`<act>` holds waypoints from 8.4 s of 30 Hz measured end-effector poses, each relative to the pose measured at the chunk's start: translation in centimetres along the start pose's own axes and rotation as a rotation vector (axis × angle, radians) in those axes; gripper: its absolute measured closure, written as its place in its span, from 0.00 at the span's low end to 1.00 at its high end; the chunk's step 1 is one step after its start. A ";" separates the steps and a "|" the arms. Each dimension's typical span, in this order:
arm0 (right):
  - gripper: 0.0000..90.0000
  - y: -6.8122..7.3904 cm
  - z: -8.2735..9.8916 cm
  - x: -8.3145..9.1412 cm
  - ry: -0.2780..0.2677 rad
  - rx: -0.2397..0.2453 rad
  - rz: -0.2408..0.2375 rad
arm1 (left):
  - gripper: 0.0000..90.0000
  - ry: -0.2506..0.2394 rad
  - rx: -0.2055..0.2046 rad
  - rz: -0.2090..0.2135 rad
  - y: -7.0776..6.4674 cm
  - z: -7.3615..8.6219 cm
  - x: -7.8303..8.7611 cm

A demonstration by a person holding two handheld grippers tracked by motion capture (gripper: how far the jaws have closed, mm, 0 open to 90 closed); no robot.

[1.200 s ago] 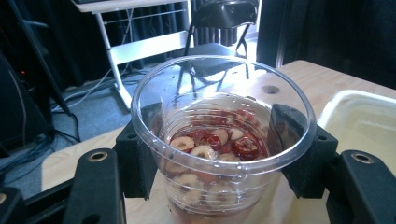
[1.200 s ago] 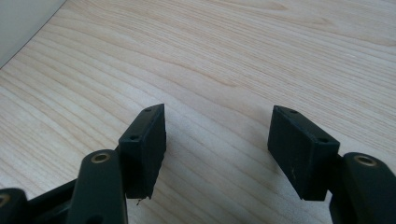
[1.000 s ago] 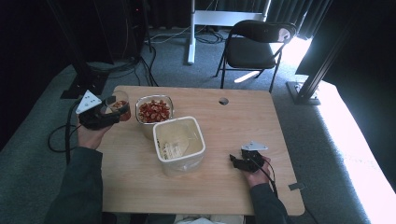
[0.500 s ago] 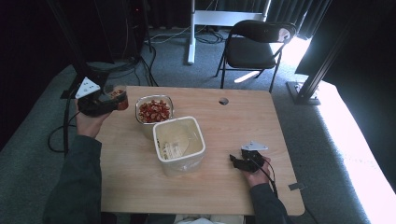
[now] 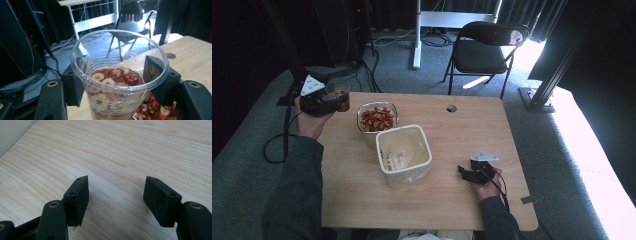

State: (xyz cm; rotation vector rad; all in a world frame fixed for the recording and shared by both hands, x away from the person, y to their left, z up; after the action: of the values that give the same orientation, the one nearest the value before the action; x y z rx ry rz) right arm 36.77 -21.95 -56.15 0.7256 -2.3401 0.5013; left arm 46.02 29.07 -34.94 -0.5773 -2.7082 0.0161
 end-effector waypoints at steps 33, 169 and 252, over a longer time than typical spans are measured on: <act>0.40 0.0 0.0 0.0 0.000 0.001 -0.002 | 0.42 0.125 -0.310 -0.132 -4.3 -0.9 -3.0; 0.40 0.0 0.0 0.0 -0.001 0.004 -0.002 | 0.42 0.531 -1.293 -0.416 -10.8 0.6 -6.9; 0.40 0.0 0.0 0.0 -0.001 0.004 -0.002 | 0.42 0.621 -1.418 -0.486 -10.6 0.8 -7.1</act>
State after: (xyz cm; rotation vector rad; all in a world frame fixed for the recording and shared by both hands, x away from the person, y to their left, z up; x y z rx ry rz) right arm 36.76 -21.93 -56.15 0.7302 -2.3398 0.5044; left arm 47.62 16.60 -37.31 -0.1379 -1.7784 -1.8967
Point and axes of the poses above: each handheld gripper's, and its own axes: x roughly backward along the jaws, z roughly out of its underside, y roughly to its left, the point moved 2 cm from there along -x, roughly forward along the jaws, and after that the axes turned 13 degrees about x, right-handed, at the moved point
